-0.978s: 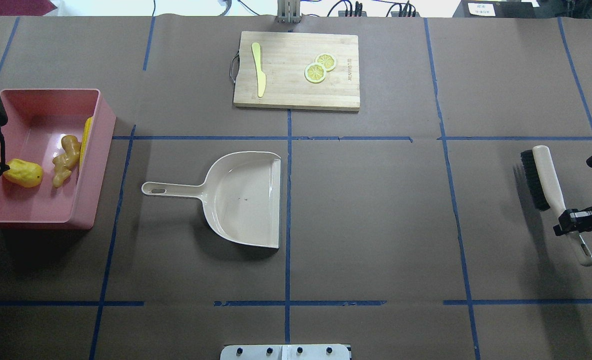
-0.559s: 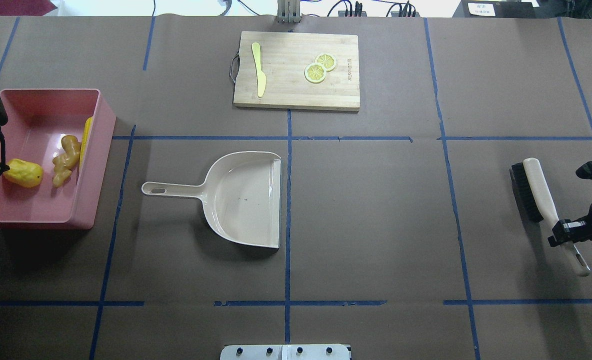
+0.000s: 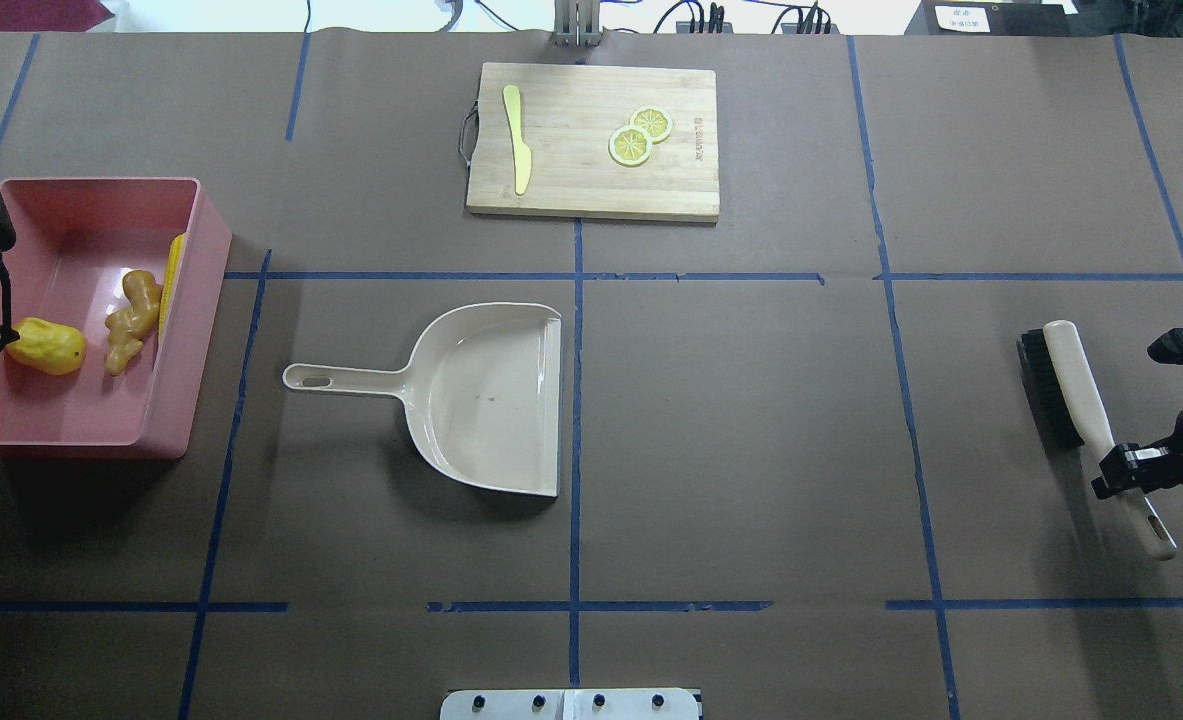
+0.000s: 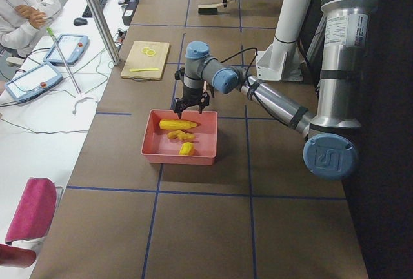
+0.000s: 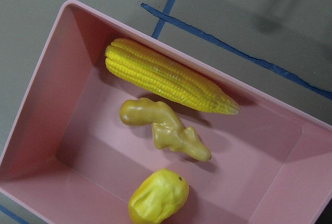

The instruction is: Sweep and dump trash into bin

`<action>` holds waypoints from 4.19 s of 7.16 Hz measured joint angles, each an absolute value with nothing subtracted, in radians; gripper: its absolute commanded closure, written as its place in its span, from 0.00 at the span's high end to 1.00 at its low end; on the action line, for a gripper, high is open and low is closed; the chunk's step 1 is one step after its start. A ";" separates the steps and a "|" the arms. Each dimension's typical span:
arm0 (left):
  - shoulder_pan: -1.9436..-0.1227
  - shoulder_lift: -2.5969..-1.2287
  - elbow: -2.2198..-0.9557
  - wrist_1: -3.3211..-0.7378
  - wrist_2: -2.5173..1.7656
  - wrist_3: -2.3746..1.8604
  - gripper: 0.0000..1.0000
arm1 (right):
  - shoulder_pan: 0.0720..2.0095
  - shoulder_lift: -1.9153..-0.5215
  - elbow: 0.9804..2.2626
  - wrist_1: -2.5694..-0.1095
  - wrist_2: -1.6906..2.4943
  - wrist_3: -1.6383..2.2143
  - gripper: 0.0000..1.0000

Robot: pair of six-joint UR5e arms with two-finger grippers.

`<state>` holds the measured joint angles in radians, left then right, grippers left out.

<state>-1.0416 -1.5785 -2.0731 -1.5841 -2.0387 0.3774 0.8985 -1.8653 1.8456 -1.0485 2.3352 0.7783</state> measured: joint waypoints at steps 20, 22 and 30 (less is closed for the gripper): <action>-1.492 -1.454 -1.768 -1.549 -2.366 0.107 1.00 | 1.565 -1.854 1.909 -1.664 2.318 -0.164 1.00; -1.489 -1.451 -1.757 -1.552 -2.366 0.110 1.00 | 1.584 -1.845 1.908 -1.663 2.321 -0.157 1.00; -1.487 -1.456 -1.777 -1.540 -2.372 0.112 1.00 | 1.608 -1.848 1.908 -1.652 2.324 -0.086 1.00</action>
